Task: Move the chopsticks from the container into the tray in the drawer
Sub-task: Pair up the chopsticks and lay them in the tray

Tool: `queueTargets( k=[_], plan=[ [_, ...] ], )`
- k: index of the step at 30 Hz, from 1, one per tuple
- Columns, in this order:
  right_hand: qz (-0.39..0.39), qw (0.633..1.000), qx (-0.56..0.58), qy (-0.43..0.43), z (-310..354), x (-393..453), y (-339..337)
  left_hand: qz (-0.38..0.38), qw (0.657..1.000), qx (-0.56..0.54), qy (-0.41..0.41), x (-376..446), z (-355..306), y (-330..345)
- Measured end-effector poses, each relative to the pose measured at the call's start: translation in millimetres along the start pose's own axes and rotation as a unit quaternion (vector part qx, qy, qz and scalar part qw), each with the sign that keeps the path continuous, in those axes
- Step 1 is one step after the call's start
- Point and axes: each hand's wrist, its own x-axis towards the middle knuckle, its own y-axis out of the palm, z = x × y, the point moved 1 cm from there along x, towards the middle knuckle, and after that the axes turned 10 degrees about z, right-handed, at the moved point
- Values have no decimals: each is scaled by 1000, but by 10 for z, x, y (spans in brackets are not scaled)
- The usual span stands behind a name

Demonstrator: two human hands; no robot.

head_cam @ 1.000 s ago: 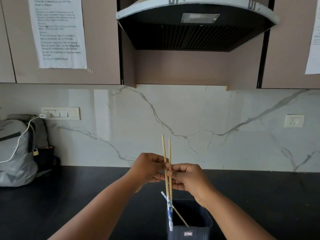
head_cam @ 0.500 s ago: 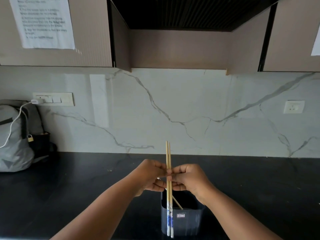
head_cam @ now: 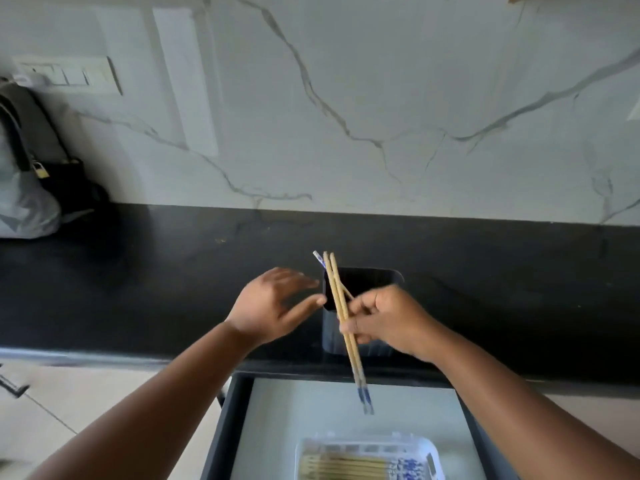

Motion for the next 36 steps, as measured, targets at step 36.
queueTargets(
  k=[36],
  plan=[
    [217,856,-445,152,-2141,-247,1001,259,931,193,-171,-547,1062,1121]
  ],
)
